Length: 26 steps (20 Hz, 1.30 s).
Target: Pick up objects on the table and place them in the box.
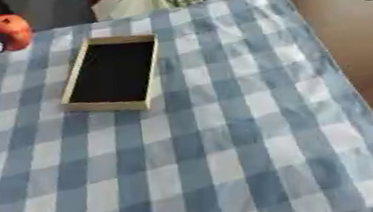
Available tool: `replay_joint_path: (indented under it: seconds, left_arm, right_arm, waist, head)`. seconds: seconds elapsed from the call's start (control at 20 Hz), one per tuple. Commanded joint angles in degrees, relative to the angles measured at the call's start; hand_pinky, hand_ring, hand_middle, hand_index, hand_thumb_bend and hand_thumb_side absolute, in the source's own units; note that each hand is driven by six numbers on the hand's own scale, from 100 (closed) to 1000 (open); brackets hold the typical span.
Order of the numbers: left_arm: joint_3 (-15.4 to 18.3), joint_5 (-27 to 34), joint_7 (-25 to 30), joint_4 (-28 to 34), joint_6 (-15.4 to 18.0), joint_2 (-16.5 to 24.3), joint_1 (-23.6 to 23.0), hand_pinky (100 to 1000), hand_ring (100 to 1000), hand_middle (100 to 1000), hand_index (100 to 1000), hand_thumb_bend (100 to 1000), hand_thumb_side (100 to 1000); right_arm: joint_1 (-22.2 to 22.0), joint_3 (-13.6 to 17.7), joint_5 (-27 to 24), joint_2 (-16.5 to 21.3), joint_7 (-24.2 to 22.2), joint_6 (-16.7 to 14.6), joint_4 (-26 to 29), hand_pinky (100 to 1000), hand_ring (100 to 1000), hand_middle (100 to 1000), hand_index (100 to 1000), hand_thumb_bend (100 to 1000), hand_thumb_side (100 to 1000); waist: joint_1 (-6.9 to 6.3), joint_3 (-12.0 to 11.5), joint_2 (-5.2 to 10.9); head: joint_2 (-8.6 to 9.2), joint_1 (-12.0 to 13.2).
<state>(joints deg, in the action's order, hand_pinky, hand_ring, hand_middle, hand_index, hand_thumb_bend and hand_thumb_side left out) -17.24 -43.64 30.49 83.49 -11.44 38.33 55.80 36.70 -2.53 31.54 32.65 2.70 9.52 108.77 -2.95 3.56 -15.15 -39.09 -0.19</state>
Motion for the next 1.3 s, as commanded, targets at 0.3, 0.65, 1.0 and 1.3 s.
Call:
replay_joint_path:
  seconds: [0.3,0.65,1.0,1.3]
  left_arm:
    - [-0.49,-2.90,-2.36,-5.68,1.65,-5.72,4.85,592,541,523,601,269,118]
    - [-1.01,-5.23,-4.73,-11.27,3.41,-10.48,6.46,601,550,530,610,293,119]
    - [-1.51,-7.18,-6.32,-15.88,5.59,-13.24,6.48,629,574,555,635,344,132]
    - [-2.20,-10.25,-5.45,-18.53,7.82,-14.25,5.95,704,640,627,706,477,162]
  right_arm:
    - [2.18,0.15,-0.71,-0.34,-0.10,-0.27,1.09,732,731,763,829,268,833]
    - [3.01,0.16,-0.92,-1.14,-0.04,-0.28,1.27,731,730,762,828,264,838]
    - [3.44,0.30,-1.09,-1.62,0.15,-0.27,1.46,730,729,761,827,259,837]
    - [3.47,0.35,-1.25,-1.88,0.21,-0.36,1.59,730,728,760,827,259,844]
  waist:
    - [0.53,0.69,0.11]
    - [0.71,1.52,-0.94]
    - [0.65,2.05,-1.72]
    - [0.60,2.12,-1.96]
  head:
    - [1.66,0.22]
    - [2.63,0.97]
    - [3.03,1.27]
    - [3.05,1.20]
